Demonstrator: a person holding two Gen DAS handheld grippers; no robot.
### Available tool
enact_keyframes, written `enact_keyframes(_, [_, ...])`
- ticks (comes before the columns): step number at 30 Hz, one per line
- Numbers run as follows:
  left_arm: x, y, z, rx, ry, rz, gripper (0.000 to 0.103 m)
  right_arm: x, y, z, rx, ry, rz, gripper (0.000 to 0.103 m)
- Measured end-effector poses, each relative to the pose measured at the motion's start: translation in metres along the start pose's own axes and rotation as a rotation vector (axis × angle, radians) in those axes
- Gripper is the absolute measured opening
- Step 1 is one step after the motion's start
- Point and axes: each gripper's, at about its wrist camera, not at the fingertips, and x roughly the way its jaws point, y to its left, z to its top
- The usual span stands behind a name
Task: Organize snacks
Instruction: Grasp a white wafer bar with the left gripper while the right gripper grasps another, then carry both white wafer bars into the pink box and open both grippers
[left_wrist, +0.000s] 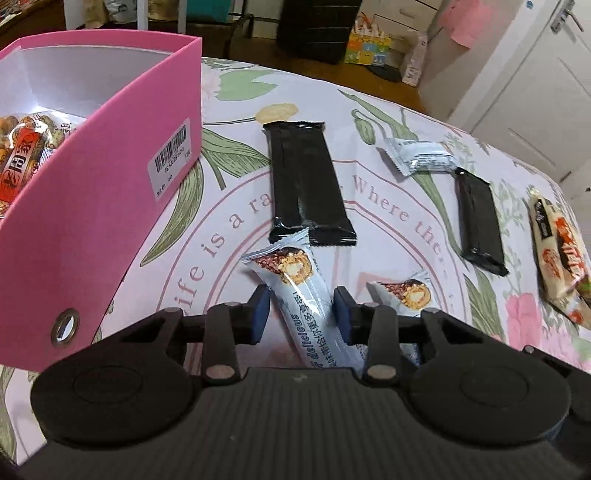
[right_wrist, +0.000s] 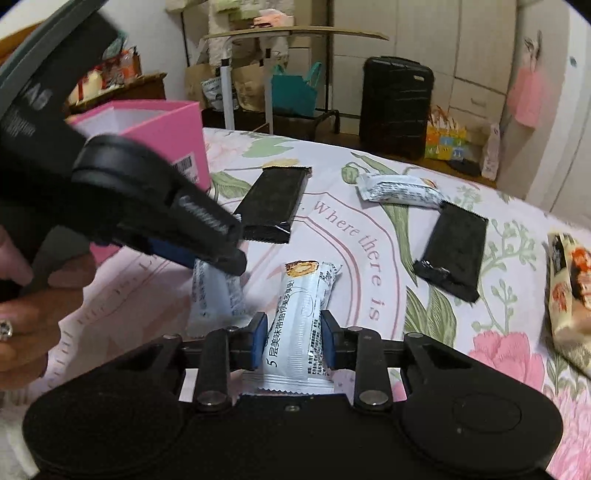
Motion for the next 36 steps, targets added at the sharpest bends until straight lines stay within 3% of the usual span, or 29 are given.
enact_keyframes(5, [-0.014, -0.006, -0.002, 0.045, 0.011, -0.009, 0.031, -0.009, -0.019, 0.003, 0.108, 0.022, 0.03, 0.034])
enact_keyframes(9, [-0.027, -0.009, -0.007, 0.057, 0.019, -0.033, 0.029, -0.022, -0.029, 0.004, 0.156, 0.051, 0.113, 0.034])
enact_keyframes(27, [-0.097, 0.017, -0.027, -0.036, 0.019, -0.123, 0.024, -0.079, -0.006, 0.023, 0.112, 0.073, 0.241, 0.034])
enact_keyframes(36, [-0.146, 0.043, -0.029, -0.051, -0.013, -0.121, 0.024, -0.094, 0.018, 0.035, 0.06, 0.109, 0.285, 0.034])
